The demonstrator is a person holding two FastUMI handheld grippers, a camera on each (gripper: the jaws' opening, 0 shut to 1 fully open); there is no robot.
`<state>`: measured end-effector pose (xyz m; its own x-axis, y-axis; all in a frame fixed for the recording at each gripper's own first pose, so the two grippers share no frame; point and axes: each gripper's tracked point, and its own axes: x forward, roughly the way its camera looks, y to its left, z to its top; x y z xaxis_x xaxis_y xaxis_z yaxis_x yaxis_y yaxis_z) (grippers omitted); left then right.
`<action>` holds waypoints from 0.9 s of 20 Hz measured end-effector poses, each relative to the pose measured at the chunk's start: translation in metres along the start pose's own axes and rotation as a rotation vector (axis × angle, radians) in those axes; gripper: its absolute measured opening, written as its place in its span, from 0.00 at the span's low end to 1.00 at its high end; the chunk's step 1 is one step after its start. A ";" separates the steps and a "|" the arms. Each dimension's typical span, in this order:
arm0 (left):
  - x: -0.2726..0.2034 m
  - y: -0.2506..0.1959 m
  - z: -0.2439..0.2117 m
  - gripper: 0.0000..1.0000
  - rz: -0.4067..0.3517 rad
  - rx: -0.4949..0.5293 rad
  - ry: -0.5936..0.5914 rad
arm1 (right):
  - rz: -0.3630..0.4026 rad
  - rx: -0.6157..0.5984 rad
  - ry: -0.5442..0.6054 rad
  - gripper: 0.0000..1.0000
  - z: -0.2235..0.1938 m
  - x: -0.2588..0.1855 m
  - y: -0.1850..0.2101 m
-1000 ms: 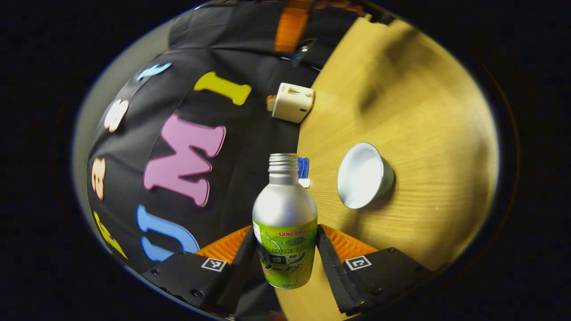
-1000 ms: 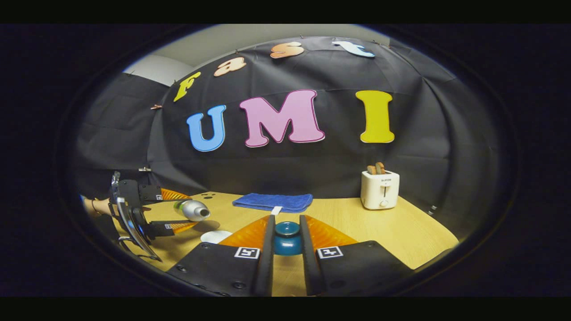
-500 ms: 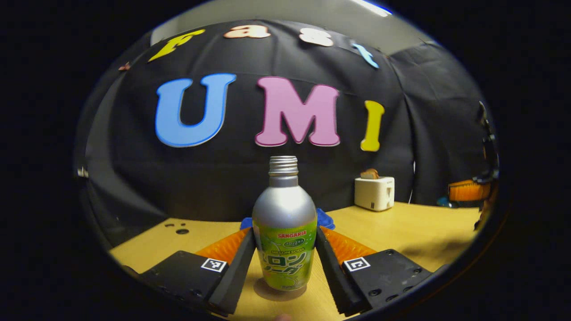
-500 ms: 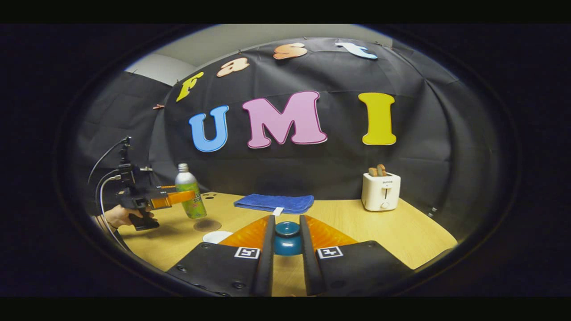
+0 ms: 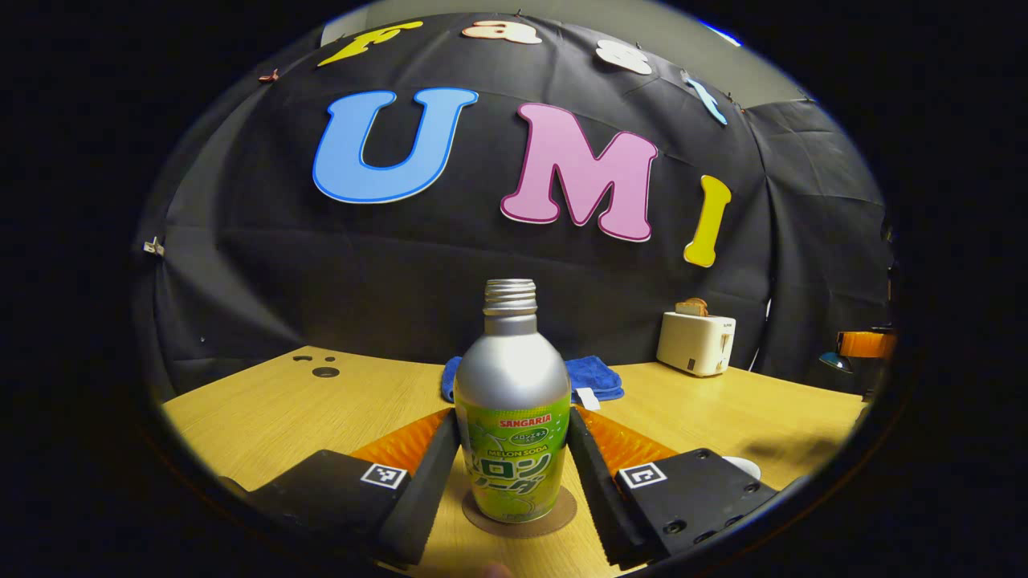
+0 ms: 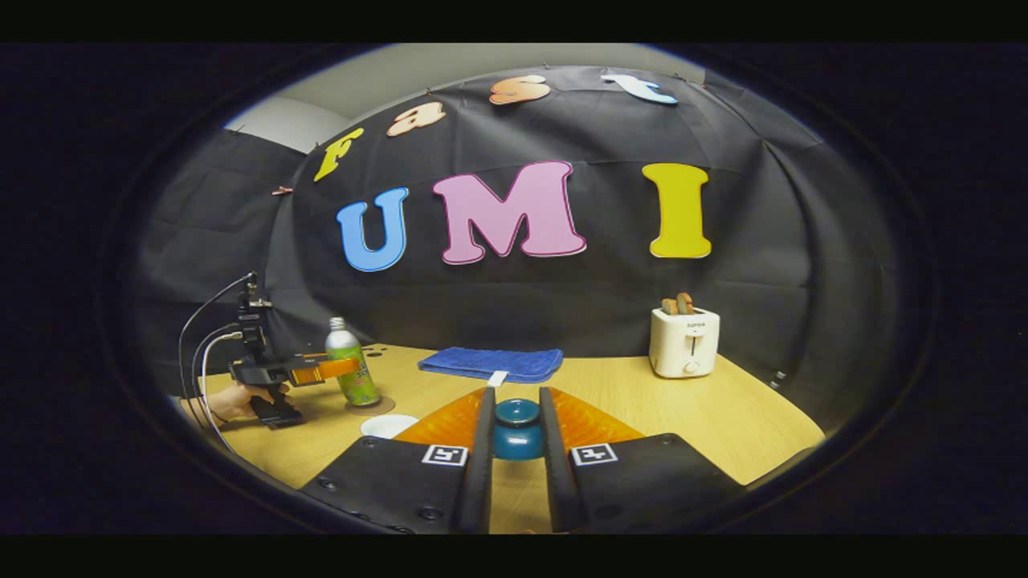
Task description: Open the teacup lid with one hand, grasp the water bottle and pour water into the teacup with the other hand; after pouring, place the water bottle on the coaster and then close the teacup lid.
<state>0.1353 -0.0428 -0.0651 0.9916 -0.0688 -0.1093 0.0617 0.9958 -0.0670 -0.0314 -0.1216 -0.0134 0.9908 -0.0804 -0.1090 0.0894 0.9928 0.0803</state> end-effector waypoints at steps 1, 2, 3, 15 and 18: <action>0.003 0.000 -0.001 0.81 0.001 0.007 0.006 | 0.001 -0.001 0.002 0.27 -0.001 0.001 0.000; 0.005 -0.001 -0.001 0.81 -0.002 0.015 0.009 | 0.002 -0.001 0.003 0.27 -0.001 0.001 0.001; 0.006 -0.002 -0.002 0.81 -0.001 0.027 0.010 | 0.004 -0.002 0.003 0.27 -0.002 0.000 0.001; 0.006 -0.001 -0.014 0.94 0.029 0.054 0.041 | 0.008 0.006 -0.001 0.32 0.000 0.001 0.002; -0.008 0.003 -0.024 0.94 0.043 0.066 0.075 | 0.040 0.042 0.005 0.27 -0.005 0.005 0.012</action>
<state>0.1250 -0.0403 -0.0883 0.9824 -0.0273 -0.1850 0.0286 0.9996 0.0047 -0.0259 -0.1093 -0.0176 0.9932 -0.0397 -0.1099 0.0536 0.9906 0.1262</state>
